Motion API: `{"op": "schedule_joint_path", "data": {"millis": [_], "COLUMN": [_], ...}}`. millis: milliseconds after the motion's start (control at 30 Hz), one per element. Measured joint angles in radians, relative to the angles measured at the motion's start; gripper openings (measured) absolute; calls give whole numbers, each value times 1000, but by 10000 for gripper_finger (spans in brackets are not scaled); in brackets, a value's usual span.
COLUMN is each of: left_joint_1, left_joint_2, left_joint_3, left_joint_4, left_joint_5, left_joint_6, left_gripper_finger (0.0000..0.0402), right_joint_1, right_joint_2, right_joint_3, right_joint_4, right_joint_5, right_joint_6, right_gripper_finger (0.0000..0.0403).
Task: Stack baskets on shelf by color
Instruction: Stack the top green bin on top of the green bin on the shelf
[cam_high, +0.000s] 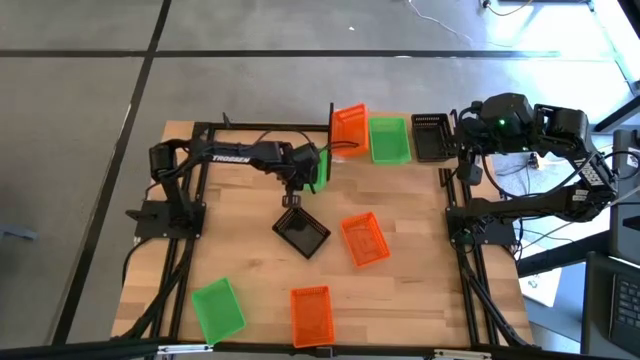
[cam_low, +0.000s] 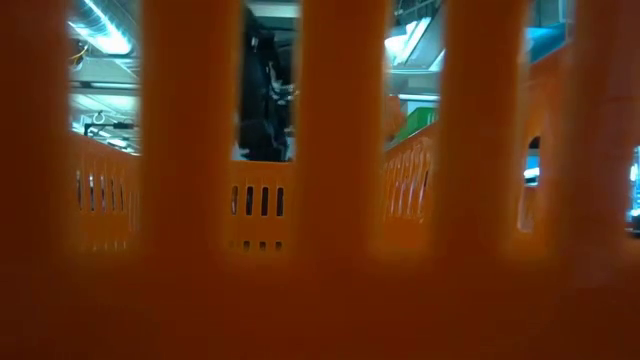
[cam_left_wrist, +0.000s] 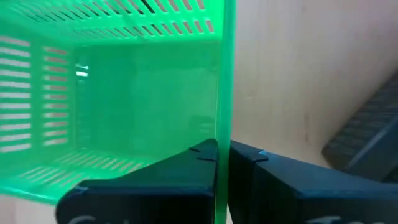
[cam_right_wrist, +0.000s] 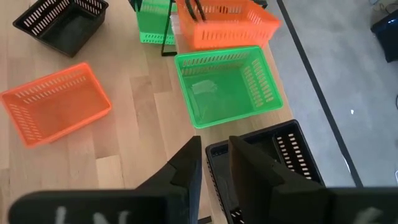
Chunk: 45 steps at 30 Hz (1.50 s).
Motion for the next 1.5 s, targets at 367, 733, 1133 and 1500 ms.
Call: {"op": "schedule_joint_path", "data": {"millis": [367, 733, 1133, 1500], "left_joint_1": [-9, -39, -45, -63], "left_joint_2": [0, 0, -1, 68], "left_joint_3": [187, 416, 823, 905], "left_joint_4": [-211, -574, -519, -72], "left_joint_5": [-49, -263, -330, -166], "left_joint_6": [0, -55, -110, 44], "left_gripper_finger": [0, 0, 0, 0], "right_joint_1": [0, 0, 0, 0], "right_joint_2": [0, 0, 0, -1], "right_joint_3": [0, 0, 0, 0], "right_joint_4": [0, 0, 0, 0], "right_joint_5": [0, 0, 0, 0], "right_joint_6": [-2, -3, -4, -4], "right_gripper_finger": [82, 82, 82, 82]}}
